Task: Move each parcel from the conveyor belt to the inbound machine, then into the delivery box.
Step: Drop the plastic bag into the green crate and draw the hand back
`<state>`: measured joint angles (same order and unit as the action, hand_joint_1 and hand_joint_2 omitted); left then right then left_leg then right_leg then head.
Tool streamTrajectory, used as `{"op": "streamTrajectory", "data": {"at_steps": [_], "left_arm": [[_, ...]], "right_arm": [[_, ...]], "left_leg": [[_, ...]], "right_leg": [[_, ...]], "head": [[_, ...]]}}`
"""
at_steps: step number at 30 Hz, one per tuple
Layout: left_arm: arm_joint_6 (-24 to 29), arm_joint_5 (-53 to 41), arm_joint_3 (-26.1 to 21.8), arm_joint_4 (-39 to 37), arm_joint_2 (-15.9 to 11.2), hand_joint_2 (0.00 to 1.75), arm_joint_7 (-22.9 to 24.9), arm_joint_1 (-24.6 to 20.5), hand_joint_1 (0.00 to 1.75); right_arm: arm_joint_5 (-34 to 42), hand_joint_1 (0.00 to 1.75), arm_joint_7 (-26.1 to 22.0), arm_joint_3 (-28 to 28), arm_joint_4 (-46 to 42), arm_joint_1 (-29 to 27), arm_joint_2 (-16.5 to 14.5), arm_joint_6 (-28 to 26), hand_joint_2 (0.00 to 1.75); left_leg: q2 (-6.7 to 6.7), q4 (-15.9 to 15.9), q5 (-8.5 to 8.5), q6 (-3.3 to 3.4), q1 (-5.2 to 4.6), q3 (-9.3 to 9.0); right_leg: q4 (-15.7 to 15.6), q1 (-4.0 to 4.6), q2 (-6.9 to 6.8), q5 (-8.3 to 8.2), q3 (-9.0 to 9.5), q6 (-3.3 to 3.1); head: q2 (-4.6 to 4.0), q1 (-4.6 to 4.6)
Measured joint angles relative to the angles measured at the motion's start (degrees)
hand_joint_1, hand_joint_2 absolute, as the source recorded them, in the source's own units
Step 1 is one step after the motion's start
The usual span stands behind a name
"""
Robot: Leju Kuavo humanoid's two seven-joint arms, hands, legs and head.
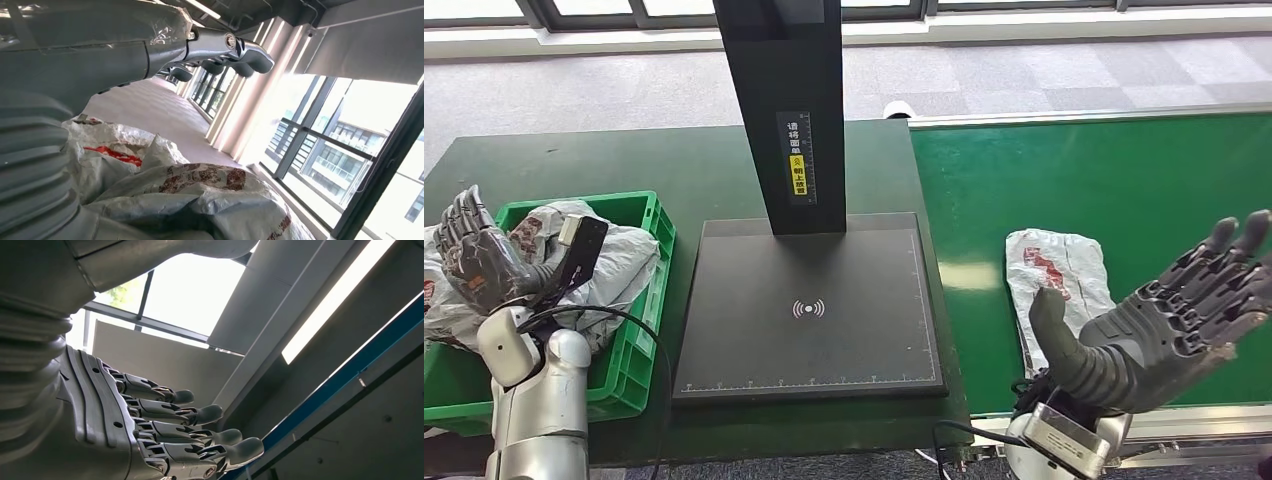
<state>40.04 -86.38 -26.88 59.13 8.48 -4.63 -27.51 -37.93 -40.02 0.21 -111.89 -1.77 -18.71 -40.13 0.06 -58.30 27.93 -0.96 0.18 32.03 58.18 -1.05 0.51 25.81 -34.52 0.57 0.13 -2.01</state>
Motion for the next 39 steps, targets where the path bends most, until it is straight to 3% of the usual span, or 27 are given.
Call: {"op": "streamTrajectory", "data": {"at_steps": [10,23,27,32,37,39], "left_arm": [[0.0,1.8,0.0,-6.3,0.7,0.00,0.0,-1.4,0.00],[0.0,3.8,0.1,-6.2,1.4,0.00,0.3,-1.1,0.00],[0.0,5.4,0.2,0.1,2.8,1.75,-2.6,1.3,0.00],[0.3,15.2,0.0,19.3,6.8,1.75,-19.7,6.3,0.00],[0.4,17.1,0.0,23.2,7.6,1.75,-22.0,7.2,0.00],[0.4,21.1,0.4,32.4,9.1,1.75,-24.8,9.7,0.00]], "right_arm": [[-0.6,0.00,0.0,-1.1,0.0,-0.4,0.0,0.0,1.75],[-0.6,0.00,0.0,-1.8,0.0,-1.2,0.0,0.0,1.75],[-0.7,0.00,0.0,-2.8,0.1,-1.4,0.0,0.0,1.75],[-5.3,0.00,2.4,-5.2,3.2,-1.2,0.0,0.0,1.75],[-7.0,0.00,3.5,-5.9,4.5,-1.2,0.0,0.0,1.75],[-13.3,0.00,7.7,-8.0,9.3,-0.2,-0.1,0.1,1.75]], "left_leg": [[0.00,0.0,0.00,0.00,0.00,-0.01],[0.00,0.0,0.00,0.00,0.00,-0.01],[0.00,0.0,0.00,0.00,0.01,0.01],[0.00,0.0,0.06,0.01,0.06,0.11],[-0.02,0.0,0.07,0.02,0.04,0.11],[-0.03,0.0,0.08,0.01,0.03,0.08]], "right_leg": [[0.0,0.00,0.00,0.00,0.00,0.00],[0.0,0.00,0.00,0.00,0.01,0.00],[0.0,0.00,0.01,0.00,0.01,0.00],[0.0,0.02,0.01,0.01,-0.02,0.00],[0.0,0.00,-0.03,0.03,0.00,0.01],[0.0,0.01,-0.06,0.04,-0.01,0.00]], "head": [[0.00,0.00],[0.00,0.00],[0.00,0.01],[0.00,-0.02],[0.00,-0.02],[0.00,0.01]]}}
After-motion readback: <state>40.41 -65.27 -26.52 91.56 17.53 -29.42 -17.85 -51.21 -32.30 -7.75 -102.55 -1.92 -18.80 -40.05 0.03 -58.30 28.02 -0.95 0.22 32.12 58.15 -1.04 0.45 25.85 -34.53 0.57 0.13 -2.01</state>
